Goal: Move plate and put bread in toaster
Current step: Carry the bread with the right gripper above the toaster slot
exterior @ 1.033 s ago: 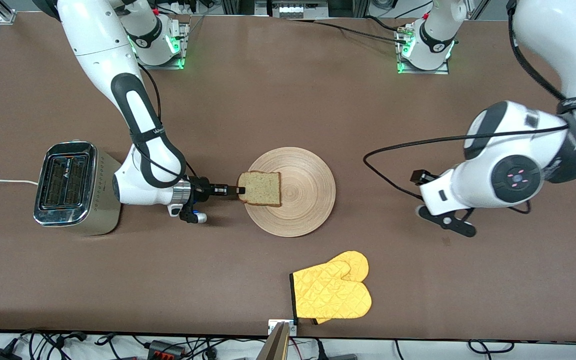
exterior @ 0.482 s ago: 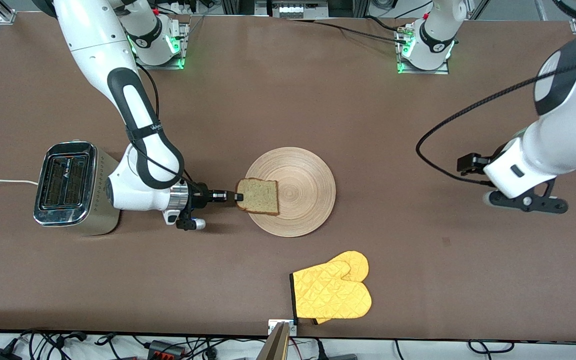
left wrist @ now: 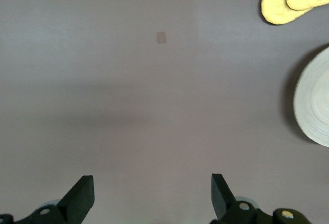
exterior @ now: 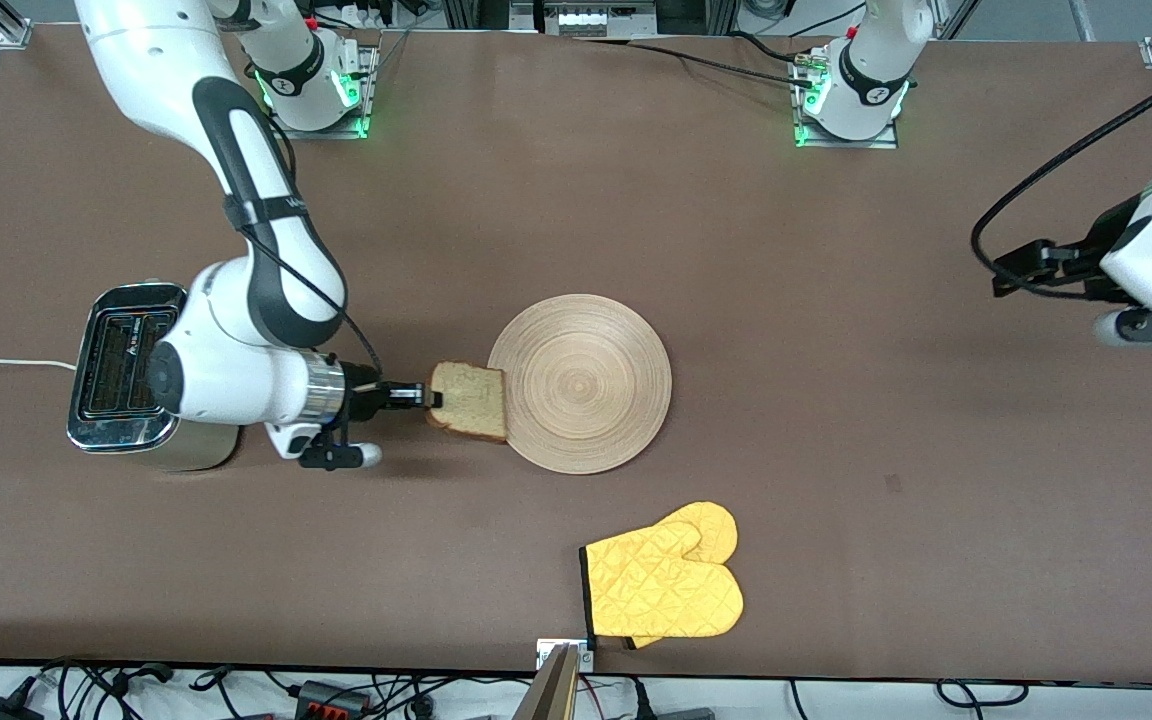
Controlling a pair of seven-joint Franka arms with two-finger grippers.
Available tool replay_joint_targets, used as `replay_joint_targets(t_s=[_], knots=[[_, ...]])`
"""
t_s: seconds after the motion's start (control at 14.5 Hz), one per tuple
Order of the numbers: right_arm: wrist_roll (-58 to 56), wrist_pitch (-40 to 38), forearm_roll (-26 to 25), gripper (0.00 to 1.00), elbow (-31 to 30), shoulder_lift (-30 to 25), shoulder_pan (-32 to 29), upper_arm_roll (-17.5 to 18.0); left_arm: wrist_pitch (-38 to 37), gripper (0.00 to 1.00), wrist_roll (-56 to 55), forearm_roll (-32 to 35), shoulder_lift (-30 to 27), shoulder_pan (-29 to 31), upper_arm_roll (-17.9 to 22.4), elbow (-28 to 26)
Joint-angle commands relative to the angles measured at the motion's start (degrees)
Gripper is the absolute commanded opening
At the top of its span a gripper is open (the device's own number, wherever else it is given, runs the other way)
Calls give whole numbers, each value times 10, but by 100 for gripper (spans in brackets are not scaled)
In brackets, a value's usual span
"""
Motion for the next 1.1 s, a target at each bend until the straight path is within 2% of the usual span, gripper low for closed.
replay_joint_targets(t_s=[0.0,0.07,0.21,0.28,0.41,0.55,0.76,1.03], knots=[[14,-67,-66,0,-4,-54,-5,-49,77,100,15,-11,-114,-23,33,-158],[14,-84,-96,0,-4,-70,-4,-69,91,100,11,-12,-138,-24,33,-190],[23,-112,-177,0,-4,-99,2,-108,92,100,14,-45,-149,-42,54,-201],[27,-125,-229,0,-4,-114,1,-117,93,100,16,-65,-148,-51,73,-200],[36,-149,-298,0,-4,-142,-3,-128,90,100,18,-64,-148,-58,75,-198],[40,-169,-334,0,-3,-158,0,-148,87,100,19,-61,-148,-62,79,-195],[42,-182,-401,0,-1,-191,-1,-149,87,100,19,-39,-148,-99,103,-191],[31,-184,-409,0,-5,-185,-17,-172,47,100,20,-38,-106,-94,98,-130]])
